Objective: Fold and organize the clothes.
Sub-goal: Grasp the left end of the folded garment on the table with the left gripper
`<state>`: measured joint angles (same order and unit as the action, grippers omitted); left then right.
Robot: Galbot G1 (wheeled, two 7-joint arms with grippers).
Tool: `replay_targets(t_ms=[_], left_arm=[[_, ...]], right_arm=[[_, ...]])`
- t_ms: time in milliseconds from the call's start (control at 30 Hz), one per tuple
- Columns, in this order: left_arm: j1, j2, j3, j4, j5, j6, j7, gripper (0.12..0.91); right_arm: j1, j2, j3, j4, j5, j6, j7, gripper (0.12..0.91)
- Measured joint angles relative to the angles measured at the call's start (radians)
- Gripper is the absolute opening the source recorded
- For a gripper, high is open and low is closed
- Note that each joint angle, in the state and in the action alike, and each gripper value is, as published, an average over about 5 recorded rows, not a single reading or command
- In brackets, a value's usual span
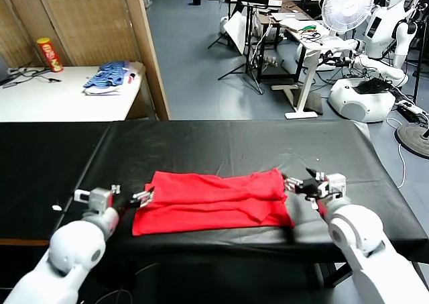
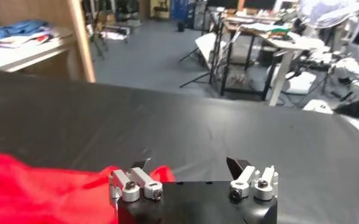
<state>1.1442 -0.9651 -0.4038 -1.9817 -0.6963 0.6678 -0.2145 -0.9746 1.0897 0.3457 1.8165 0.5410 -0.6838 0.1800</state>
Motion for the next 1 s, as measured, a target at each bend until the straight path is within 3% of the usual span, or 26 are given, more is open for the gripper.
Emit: replay_targets(t_ms=[333, 700, 800, 1000], left_arm=[[-0.126, -0.055, 0.037, 0.173, -0.083, -0.041, 0.038, 0.767], [-0.149, -0.077, 0.064, 0.270, -0.056, -0.034, 0.085, 0.521], [-0.151, -0.085, 0.066, 0.284, -0.040, -0.036, 0.085, 0.433], [-0.138, -0.088, 0.064, 0.276, 0.029, -0.059, 0.085, 0.153]], right_arm=[[0.058, 0.088, -0.055, -0.138, -0.044, 0.010, -0.015, 0.798], [0.074, 0.120, -0.066, -0.178, -0.058, 0.017, -0.016, 0.793], [0.071, 0.126, -0.065, -0.181, -0.070, 0.024, -0.018, 0.731], [0.051, 0.145, -0.062, -0.175, -0.127, 0.047, 0.032, 0.440]])
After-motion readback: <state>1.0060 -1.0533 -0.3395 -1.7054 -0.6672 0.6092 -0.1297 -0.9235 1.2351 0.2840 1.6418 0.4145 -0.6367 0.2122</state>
